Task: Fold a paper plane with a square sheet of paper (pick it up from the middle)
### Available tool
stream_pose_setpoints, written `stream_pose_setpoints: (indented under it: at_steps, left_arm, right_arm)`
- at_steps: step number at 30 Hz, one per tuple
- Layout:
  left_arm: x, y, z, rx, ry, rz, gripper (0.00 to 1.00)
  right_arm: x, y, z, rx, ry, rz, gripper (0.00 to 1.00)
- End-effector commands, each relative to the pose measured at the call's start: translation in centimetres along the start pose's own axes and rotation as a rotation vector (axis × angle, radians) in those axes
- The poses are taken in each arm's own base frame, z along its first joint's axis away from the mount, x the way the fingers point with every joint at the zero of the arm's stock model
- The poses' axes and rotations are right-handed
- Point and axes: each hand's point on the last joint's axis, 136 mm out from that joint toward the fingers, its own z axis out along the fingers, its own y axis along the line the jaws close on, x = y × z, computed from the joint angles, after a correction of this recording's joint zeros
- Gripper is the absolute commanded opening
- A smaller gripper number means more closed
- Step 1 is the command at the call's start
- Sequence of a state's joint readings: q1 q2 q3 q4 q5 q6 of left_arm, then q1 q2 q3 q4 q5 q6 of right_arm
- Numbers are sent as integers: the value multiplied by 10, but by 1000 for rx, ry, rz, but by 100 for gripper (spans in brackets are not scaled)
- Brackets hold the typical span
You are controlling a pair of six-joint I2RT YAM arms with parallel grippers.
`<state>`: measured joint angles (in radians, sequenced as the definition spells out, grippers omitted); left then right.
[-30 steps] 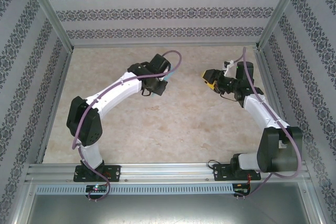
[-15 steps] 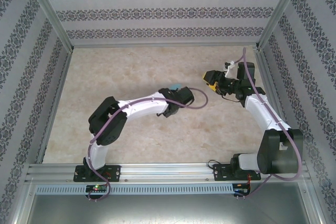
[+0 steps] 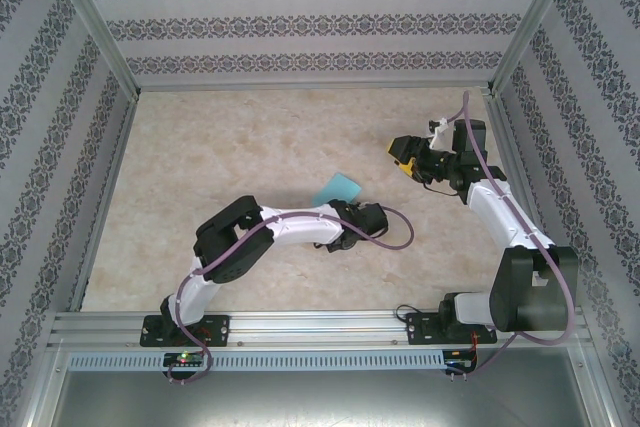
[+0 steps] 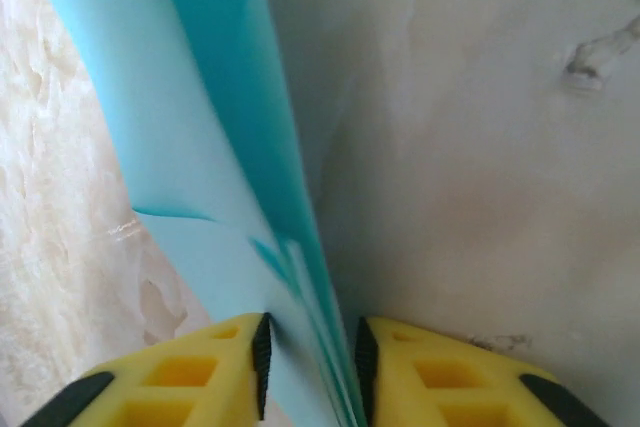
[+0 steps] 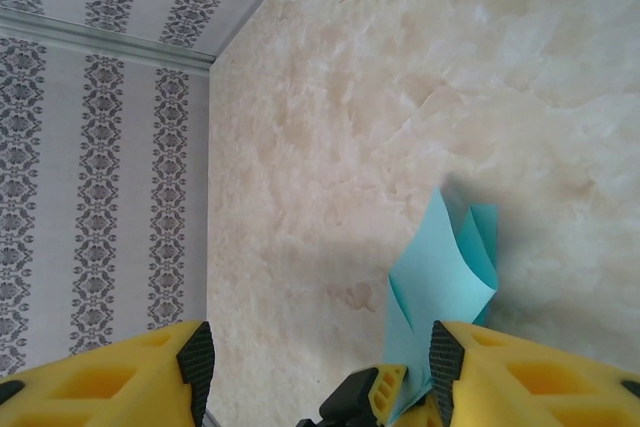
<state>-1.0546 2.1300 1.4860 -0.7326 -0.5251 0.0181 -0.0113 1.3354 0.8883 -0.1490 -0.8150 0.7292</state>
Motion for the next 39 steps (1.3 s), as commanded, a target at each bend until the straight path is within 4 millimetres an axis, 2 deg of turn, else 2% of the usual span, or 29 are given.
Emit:
stream_pose_setpoints:
  at_steps: [1,5,7,12,15,18,21,24,26,29,35,39]
  left_arm:
    - [-14,-12,-13,80,-39,-33,39]
    - [-22,-13,-33,166,-74,-65,55]
    - [-28,-13,-48,220,-110,-81,60]
    - [-31,-10,-87,414,-160,-143,65]
    - [-21,-4,-106,568,-162,-233,65]
    - [-3,17,-115,670,-176,-356,65]
    - [11,47,-122,756,-229,-499,65]
    - [27,85,-109,773,-241,-678,65]
    - [44,108,-88,763,-196,-811,64]
    - [52,129,-69,765,-195,-969,64]
    - [62,147,-41,791,-216,-1156,64]
    - [67,148,-33,797,-206,-1182,64]
  right_arm:
    - [-2,5,-7,0,-19,-31,61]
    - [9,3,-9,14,1,-19,61]
    - [14,-1,-9,30,10,-13,61]
    - [35,-10,-4,74,42,-3,60]
    - [46,-13,0,84,56,9,57]
    - [59,-10,9,96,83,1,54]
    - [71,-4,20,106,107,-13,51]
    - [86,3,36,124,139,-32,48]
    - [98,8,49,139,165,-41,44]
    - [115,11,69,175,196,-59,37]
    - [142,20,112,220,260,-107,23]
    - [157,10,137,283,313,-140,16]
